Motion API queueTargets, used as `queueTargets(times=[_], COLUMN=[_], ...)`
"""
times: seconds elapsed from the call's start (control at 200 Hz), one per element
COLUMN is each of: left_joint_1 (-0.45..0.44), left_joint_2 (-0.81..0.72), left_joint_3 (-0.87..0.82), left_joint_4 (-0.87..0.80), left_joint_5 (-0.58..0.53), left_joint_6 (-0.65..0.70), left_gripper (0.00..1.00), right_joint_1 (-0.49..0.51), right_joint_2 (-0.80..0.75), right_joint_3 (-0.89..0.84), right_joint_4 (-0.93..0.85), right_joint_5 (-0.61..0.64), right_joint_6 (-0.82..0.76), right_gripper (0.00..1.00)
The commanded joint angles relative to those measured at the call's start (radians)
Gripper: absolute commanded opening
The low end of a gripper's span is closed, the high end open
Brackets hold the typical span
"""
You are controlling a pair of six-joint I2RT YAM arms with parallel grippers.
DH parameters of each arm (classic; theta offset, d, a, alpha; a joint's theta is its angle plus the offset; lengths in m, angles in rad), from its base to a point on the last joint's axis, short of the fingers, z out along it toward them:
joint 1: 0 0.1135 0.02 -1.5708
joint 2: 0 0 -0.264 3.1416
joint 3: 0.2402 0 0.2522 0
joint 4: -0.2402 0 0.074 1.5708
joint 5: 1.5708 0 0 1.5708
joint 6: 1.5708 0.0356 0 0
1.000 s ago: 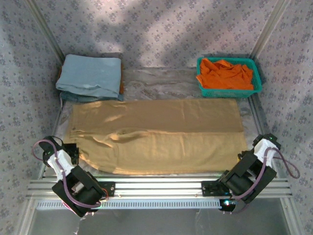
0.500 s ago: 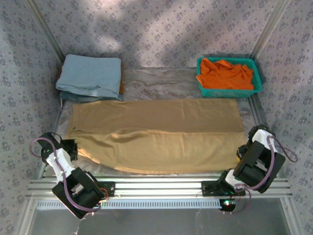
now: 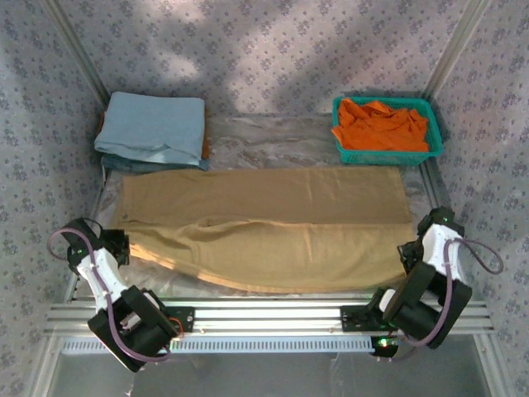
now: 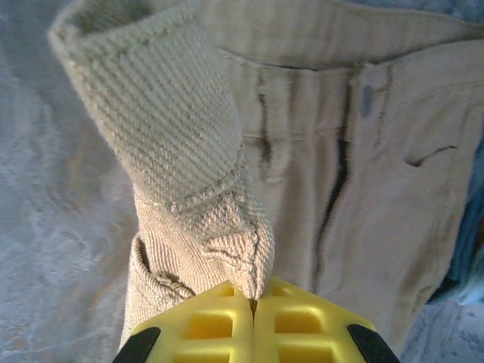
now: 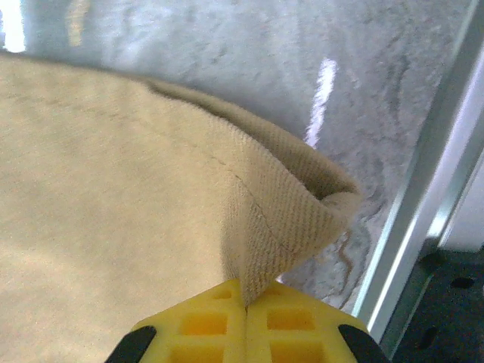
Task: Fold and stack the trousers
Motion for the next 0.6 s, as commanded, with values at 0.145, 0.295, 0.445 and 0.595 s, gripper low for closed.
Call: queueTargets(times=[0.145, 0.295, 0.445, 0.595], left_joint_1=[-0.041, -0.103, -0.239, -0.323], left_joint_2=[-0.007, 0.066, 0.226, 0.406], left_joint_3=[0.163, 0.3, 0.498, 0.688], left_joint_4=[-0.013, 0.053, 0.075, 0.078], left_joint_5=[0.032, -0.001, -0.07, -0.094], left_joint_6=[-0.049, -0.096, -0.084, -0.068], left_gripper=[0.0, 0.0, 0.0, 0.0], right_joint_1=[0.046, 0.06, 0.116, 0.179], right_joint_2=[-0.109, -0.044, 0.098, 0.268], right_joint_3=[0.169, 0.316, 0.436, 0.598], right_joint_4=[-0.068, -0.017, 0.085, 0.135], right_joint_5=[-0.104, -0.116, -0.162, -0.153], right_joint_6=[-0.019, -0.016, 0.005, 0.009], right_gripper=[0.0, 0.0, 0.0, 0.0])
